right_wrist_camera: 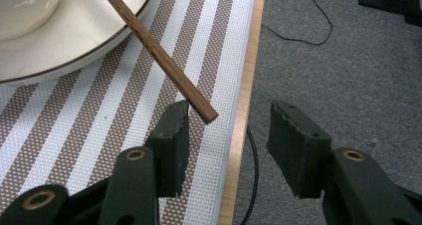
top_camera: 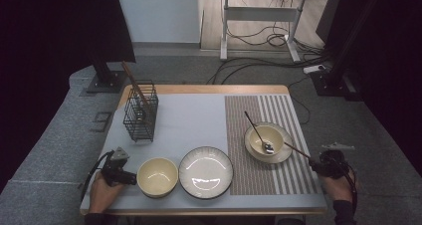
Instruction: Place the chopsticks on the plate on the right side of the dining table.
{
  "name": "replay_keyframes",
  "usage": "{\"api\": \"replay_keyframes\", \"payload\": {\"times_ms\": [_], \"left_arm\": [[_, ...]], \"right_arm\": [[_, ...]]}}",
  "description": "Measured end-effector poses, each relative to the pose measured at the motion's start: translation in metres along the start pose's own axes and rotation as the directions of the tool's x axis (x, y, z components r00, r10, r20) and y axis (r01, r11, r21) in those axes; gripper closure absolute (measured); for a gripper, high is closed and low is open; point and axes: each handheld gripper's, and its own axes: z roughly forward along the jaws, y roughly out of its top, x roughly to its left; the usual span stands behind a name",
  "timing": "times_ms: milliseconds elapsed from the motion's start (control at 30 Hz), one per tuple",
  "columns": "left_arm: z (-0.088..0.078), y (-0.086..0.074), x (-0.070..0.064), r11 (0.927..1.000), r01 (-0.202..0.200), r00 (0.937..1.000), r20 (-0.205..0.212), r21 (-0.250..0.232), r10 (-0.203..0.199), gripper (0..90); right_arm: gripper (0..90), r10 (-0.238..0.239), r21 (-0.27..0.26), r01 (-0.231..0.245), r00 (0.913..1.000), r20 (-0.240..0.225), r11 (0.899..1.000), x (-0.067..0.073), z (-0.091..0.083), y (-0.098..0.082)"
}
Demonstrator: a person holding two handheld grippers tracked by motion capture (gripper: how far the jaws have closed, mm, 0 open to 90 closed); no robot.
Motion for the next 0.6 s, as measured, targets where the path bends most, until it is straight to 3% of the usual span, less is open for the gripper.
{"api": "replay_keyframes", "payload": {"times_ms": [233,400,600], "left_arm": [[0.0000,0.0000,0.0000,1.0000,0.000,1.0000,0.000,0.000,0.000,0.0],[0.0001,0.0000,-0.0001,1.0000,0.001,1.0000,0.000,-0.001,-0.001,0.0],[0.0000,0.0000,0.0000,1.0000,0.001,1.0000,0.000,0.000,-0.001,0.0]], "right_arm": [[54.6,0.000,0.013,0.000,1.0000,-0.006,1.000,0.0000,0.0006,0.0007],[66.3,-0.013,0.025,0.014,0.9998,-0.015,1.000,0.0023,-0.0015,-0.0039],[73.6,-0.020,0.021,0.020,0.9994,-0.027,1.000,0.0038,-0.0021,-0.0013]]}}
